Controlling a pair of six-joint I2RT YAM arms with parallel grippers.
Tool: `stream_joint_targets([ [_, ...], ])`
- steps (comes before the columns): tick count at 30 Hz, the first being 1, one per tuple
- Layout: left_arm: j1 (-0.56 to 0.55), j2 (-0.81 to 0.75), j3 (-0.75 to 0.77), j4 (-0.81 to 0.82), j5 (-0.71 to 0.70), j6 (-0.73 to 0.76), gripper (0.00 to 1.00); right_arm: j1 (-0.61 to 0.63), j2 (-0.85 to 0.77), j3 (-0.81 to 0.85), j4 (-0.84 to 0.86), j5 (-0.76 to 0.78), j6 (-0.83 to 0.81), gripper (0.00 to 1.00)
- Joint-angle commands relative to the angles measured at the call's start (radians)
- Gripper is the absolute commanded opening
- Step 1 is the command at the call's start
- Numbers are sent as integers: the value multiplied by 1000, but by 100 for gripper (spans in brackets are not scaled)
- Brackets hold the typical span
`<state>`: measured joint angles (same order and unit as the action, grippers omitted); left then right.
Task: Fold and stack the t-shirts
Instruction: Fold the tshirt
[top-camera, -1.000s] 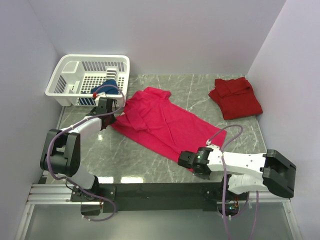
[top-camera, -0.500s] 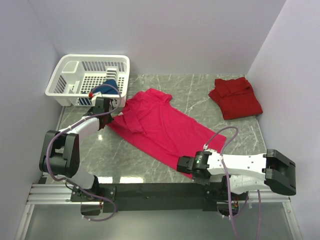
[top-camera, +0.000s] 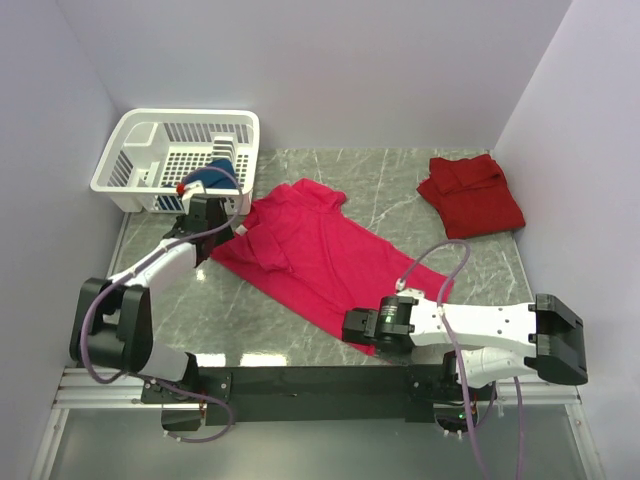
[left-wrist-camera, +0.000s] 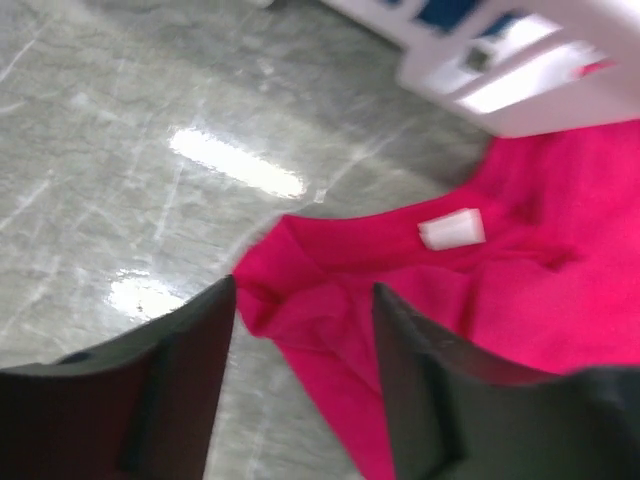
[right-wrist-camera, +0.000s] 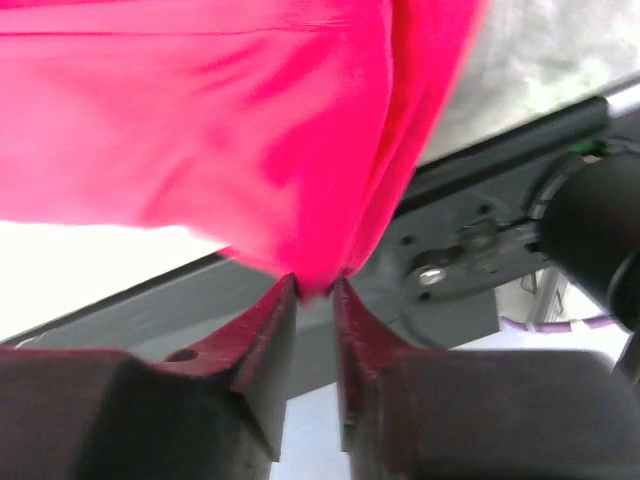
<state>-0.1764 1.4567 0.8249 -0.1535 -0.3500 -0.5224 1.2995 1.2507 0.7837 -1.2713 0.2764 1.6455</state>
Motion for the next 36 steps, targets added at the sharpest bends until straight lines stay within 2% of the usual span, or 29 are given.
stream_joint_targets([
  [1,-50,-81,-1,34,-15,-8,66,9,18,104,-51,90,-39,36],
  [2,-61,-94,-3,34,-15,-10,68,9,26,115,-46,102,-49,45],
  [5,-100,-110,-1,31,-1,-18,69,9,32,149,-48,119,-73,53],
  [13,-209,-111,-3,16,-4,-48,70,9,-60,82,-22,148,-44,54],
  [17,-213,-98,-12,15,35,-64,70,0,-67,89,108,208,-96,54],
  [20,-225,-104,-30,40,80,-83,70,-49,-54,95,224,222,-174,54],
  [26,-317,-67,0,80,92,-87,72,-274,-85,-3,565,173,-453,54],
  [32,-344,16,43,8,-3,-90,73,-446,-40,-20,725,161,-631,54],
  [36,-344,2,13,-32,-83,-102,74,-476,10,5,756,156,-679,53],
])
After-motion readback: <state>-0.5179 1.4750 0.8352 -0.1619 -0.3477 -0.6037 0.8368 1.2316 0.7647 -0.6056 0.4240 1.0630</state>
